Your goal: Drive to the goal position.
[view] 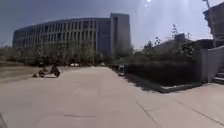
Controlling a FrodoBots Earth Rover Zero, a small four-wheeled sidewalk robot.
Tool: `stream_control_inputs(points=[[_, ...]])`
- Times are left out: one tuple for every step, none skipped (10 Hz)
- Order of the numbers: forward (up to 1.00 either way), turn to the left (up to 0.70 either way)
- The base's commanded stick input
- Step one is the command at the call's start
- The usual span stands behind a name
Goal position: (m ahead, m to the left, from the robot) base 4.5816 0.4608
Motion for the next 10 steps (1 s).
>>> stream_control_inputs(points=[[1.00,0.00],[1.00,0.00],[1.00,0.00],[1.00,0.00],[1.00,0.00],[1.00,0.00],[1.00,0.00],[1.00,0.00],[1.00,0.00],[1.00,0.00]])
